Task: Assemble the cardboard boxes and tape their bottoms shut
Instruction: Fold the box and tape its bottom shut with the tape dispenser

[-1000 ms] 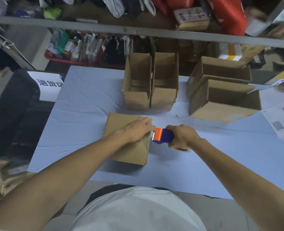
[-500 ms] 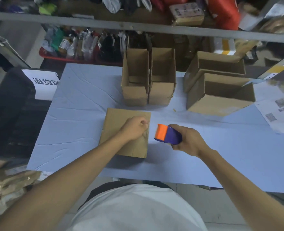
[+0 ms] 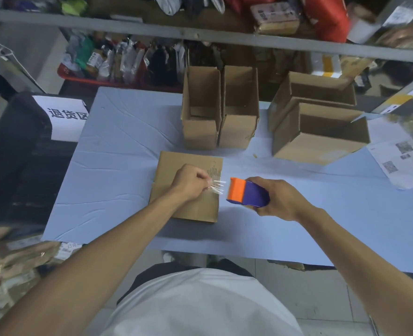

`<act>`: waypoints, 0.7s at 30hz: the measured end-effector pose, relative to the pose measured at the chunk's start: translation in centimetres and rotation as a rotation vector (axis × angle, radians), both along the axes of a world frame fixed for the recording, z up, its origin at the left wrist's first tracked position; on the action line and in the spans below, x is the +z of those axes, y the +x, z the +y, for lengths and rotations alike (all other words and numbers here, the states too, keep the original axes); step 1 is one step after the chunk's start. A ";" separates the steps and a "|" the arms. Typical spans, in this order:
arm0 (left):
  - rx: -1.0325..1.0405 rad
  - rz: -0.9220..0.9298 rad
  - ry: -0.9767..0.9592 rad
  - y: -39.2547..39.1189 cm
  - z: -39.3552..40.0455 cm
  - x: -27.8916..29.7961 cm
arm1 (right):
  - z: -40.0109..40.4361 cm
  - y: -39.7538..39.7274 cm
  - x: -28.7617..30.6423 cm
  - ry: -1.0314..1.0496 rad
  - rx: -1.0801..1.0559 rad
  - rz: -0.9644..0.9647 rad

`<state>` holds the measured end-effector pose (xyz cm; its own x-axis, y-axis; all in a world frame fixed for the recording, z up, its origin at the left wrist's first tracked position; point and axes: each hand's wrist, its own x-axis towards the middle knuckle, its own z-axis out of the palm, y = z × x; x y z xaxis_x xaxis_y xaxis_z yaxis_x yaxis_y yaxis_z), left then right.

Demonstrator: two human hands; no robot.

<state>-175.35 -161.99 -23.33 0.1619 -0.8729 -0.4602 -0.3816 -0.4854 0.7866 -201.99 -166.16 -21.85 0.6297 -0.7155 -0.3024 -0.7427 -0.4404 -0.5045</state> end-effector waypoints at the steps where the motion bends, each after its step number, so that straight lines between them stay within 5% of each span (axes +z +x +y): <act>1: 0.012 -0.046 0.002 0.5 0.0 0.0 | -0.3 -0.6 -0.1 -0.012 -0.008 0.024; 13: -0.032 -0.441 0.270 -0.7 -1.5 1.1 | -2.2 0.4 -2.3 0.034 -0.028 0.181; 21: -0.268 -0.842 0.218 -1.7 -2.5 1.3 | -2.4 1.9 -3.3 0.023 0.025 0.306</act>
<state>-177.04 -164.51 -22.02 0.3233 -0.8374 -0.4406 -0.9101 -0.4028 0.0977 -200.10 -168.57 -25.12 0.5242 -0.6917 -0.4967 -0.8507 -0.4519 -0.2686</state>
